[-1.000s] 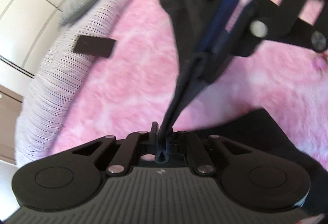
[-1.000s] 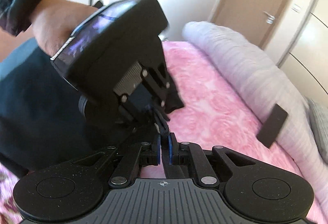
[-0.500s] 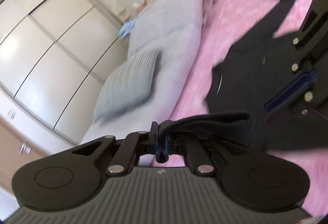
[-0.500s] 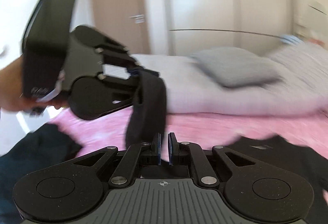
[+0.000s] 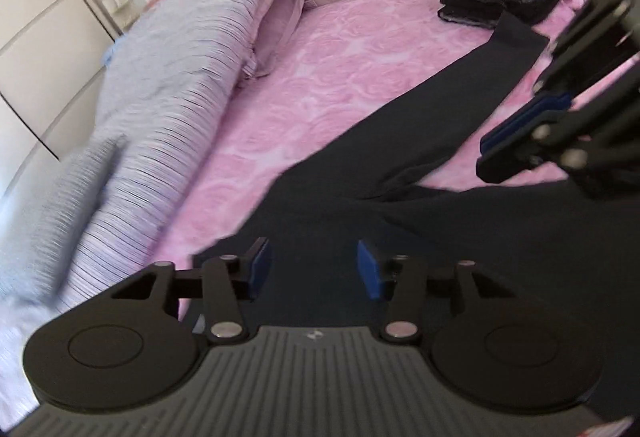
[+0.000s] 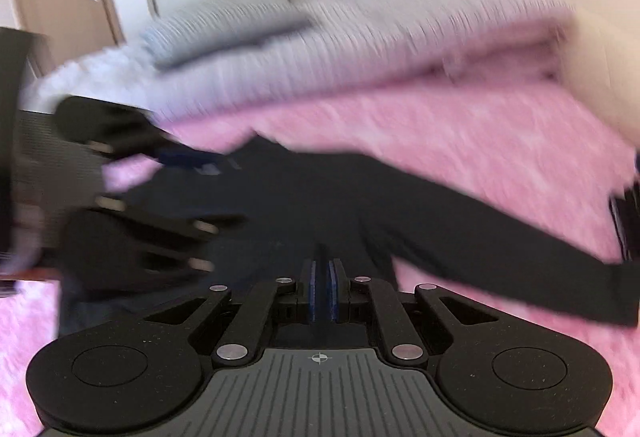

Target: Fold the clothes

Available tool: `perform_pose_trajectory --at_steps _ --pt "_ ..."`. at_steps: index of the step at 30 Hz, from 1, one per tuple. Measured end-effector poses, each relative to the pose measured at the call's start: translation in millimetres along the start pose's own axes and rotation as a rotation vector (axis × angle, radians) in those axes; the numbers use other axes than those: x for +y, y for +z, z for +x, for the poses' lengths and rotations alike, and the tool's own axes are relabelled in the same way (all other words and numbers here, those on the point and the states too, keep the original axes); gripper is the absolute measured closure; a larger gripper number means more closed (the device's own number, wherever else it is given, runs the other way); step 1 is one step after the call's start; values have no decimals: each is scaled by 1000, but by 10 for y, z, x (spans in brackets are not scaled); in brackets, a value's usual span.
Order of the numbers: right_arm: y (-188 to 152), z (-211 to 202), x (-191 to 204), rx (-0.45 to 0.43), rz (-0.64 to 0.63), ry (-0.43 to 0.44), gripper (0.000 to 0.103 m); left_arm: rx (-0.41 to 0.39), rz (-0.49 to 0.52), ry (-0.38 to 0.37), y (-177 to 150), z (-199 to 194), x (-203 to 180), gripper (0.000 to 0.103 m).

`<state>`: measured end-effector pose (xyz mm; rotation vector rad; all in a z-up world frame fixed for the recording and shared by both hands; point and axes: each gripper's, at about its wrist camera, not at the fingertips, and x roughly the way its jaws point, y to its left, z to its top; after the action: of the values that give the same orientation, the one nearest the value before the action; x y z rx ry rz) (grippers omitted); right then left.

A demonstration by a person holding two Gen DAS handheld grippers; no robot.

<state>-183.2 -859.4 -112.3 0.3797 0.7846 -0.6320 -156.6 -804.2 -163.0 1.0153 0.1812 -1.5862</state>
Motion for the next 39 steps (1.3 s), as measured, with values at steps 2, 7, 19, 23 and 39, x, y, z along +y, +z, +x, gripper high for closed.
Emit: perform_pose_trajectory --at_steps 2,7,19,23,39 --pt "-111 85 -209 62 36 -11 95 23 -31 10 -162 -96 -44 43" --pt "-264 346 -284 168 49 46 94 201 -14 79 -856 -297 -54 41" --pt "-87 666 195 212 -3 136 46 489 -51 282 -2376 -355 345 41" --pt "-125 743 486 250 -58 153 46 425 -214 290 -2552 -316 566 46" --pt "846 2131 2882 343 -570 688 46 322 -248 522 -2749 -359 124 98"
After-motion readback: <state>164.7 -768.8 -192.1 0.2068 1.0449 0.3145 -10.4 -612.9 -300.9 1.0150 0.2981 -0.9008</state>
